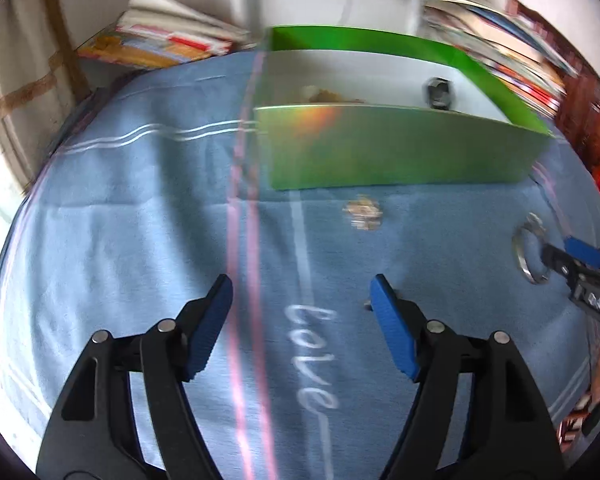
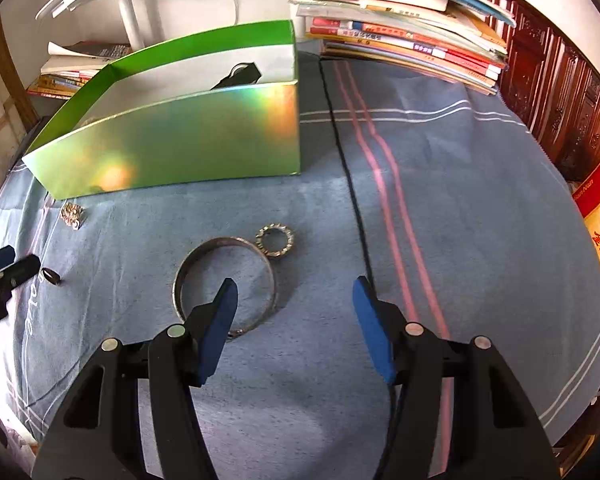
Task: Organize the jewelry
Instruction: 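Move both open tools over the remaining charm, rings and silver bangle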
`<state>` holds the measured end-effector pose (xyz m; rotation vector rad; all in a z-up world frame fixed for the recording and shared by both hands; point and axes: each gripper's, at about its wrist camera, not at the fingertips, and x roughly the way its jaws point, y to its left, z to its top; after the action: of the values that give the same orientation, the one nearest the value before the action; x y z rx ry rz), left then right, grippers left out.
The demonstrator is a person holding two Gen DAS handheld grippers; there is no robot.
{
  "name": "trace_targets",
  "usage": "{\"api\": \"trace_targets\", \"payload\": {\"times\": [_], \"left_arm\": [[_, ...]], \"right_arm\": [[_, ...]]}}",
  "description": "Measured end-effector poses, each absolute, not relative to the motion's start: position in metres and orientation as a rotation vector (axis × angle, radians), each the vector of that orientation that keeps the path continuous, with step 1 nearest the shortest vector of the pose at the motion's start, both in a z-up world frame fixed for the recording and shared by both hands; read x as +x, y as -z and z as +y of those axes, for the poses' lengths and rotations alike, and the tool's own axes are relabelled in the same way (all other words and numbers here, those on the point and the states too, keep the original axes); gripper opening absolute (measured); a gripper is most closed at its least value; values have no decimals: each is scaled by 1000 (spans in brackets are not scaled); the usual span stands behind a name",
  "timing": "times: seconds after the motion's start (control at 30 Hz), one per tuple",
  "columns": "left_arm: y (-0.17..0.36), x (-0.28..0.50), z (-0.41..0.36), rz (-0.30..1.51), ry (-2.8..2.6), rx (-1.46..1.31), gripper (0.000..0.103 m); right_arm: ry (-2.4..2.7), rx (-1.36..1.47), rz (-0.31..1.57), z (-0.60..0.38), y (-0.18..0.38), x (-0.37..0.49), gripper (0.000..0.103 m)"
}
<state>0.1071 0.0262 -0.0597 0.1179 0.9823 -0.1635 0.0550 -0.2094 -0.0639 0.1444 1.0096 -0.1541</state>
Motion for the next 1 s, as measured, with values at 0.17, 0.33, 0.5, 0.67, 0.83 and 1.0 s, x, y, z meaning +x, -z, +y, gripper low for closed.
{"api": "trace_targets", "payload": {"times": [0.17, 0.33, 0.5, 0.67, 0.83, 1.0], "left_arm": [[62, 115, 43, 993, 110, 82, 71], [62, 113, 46, 994, 120, 75, 71], [65, 108, 31, 993, 183, 100, 73], [65, 94, 11, 980, 268, 143, 74], [63, 77, -5, 973, 345, 190, 78], [68, 77, -12, 988, 357, 197, 79]], "right_arm": [[147, 141, 1012, -206, 65, 57, 60], [152, 125, 1008, -204, 66, 58, 61], [149, 115, 1007, -200, 65, 59, 64], [145, 117, 1007, -200, 65, 59, 67], [143, 116, 1006, -197, 65, 60, 70], [140, 105, 1003, -195, 65, 59, 70]]}}
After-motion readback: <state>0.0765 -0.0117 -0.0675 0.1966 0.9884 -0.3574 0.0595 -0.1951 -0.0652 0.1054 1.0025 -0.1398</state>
